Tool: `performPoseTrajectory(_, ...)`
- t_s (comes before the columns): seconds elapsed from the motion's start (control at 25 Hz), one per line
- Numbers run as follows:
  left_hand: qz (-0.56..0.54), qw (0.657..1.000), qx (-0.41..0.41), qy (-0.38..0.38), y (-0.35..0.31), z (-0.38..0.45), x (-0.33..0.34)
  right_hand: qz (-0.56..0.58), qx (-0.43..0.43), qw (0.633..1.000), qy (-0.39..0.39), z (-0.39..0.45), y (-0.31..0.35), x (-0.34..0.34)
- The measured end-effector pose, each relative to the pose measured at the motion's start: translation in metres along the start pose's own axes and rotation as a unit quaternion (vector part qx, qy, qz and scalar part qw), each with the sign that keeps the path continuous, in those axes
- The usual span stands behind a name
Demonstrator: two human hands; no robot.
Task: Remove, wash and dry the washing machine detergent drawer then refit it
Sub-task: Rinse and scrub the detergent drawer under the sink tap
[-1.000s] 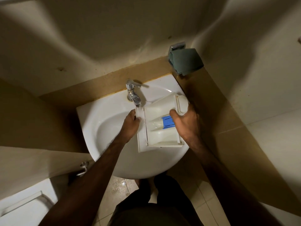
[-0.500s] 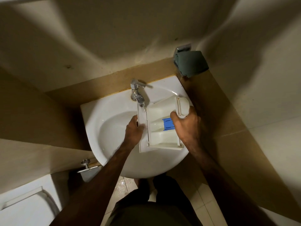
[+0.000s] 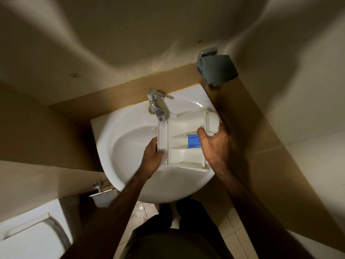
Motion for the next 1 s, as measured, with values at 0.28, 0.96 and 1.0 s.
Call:
performPoseTrajectory(0.28,0.108,0.980,0.043,-0.160,-0.004,-0.006,-0.022,0.040,0.006,0.999,-0.023,-0.015,-0.003,0.003)
performPoseTrajectory(0.96,0.045,0.994,0.054,-0.089,-0.053,0.064,-0.019,0.175,0.115,0.978,-0.011,0.003,-0.019,0.010)
performPoseTrajectory(1.0,0.050,0.994,0.054,-0.082,-0.054,0.069,-0.021,0.189,0.128,0.973,0.025,0.005,-0.022,0.012)
Point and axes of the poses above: each hand's wrist, its own z-axis towards the middle knuckle, its own x-axis out of the palm, y = z × x, the point moved 8 cm from there along z, towards the middle knuckle, and after that the axes turned 5 degrees about -y, right-handed, at the moved point
